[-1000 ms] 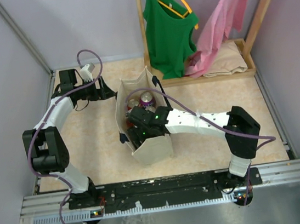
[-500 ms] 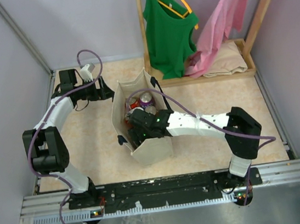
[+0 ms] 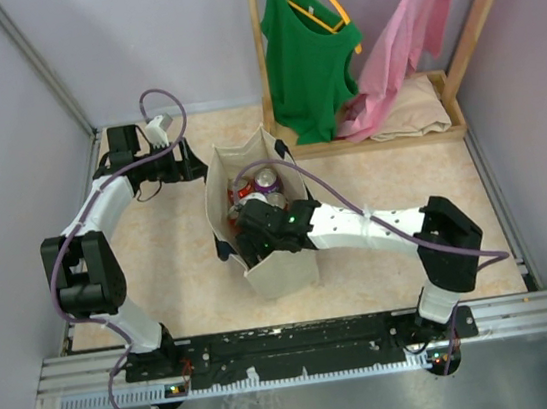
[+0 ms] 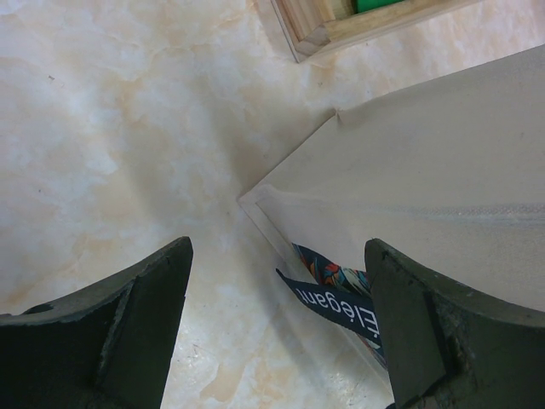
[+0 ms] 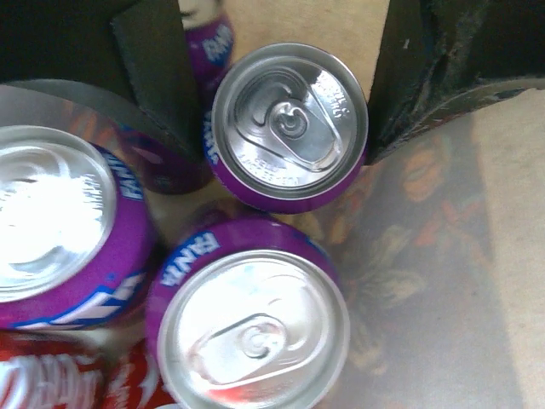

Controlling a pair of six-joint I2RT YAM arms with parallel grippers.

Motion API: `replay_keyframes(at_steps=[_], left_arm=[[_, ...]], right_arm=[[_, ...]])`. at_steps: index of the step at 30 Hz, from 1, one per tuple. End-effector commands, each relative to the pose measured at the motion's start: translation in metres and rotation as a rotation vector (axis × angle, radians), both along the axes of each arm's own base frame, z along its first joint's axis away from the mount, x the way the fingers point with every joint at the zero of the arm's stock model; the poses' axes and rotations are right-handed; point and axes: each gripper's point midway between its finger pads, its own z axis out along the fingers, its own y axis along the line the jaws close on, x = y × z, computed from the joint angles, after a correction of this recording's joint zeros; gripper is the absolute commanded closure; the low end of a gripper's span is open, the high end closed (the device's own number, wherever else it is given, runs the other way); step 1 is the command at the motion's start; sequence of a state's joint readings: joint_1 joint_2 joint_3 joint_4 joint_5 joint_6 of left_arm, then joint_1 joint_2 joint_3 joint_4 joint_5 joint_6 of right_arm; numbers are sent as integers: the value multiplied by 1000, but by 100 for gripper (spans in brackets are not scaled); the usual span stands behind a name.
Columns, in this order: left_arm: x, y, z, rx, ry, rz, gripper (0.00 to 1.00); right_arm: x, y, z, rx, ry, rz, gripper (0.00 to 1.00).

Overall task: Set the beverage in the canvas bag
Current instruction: Place the drink in the canvas bag.

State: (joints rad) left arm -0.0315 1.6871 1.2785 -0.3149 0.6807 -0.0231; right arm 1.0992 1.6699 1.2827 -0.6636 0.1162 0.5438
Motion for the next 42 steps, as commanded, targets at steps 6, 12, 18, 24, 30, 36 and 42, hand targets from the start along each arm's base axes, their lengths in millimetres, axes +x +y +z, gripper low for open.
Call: replay_keyframes(at_steps=[6,12,18,24,30,36,42], left_arm=[[7,-5,10,-11,-31,-18,12],[7,-5,8,-14,-25,-19,12],[6,-6,9,-17,-26,-24,13],[8,-6,12,-20,-30,-23,13],[8,-9,14,-32,-27,-27,13],[2,-16,33,-42,-45,-102,15],[-12,-2,47,-22,-13,-104,15]], right_arm=[[22,-27,36,-62,-132,-20,14],[27,-18,59,-13,-164,-6,12],[39,-16,88,44,-211,-32,11],[59,-19,109,75,-260,-91,12],[87,-8,120,108,-306,-135,18],[115,9,153,140,-390,-146,21],[138,3,199,152,-467,-199,22]])
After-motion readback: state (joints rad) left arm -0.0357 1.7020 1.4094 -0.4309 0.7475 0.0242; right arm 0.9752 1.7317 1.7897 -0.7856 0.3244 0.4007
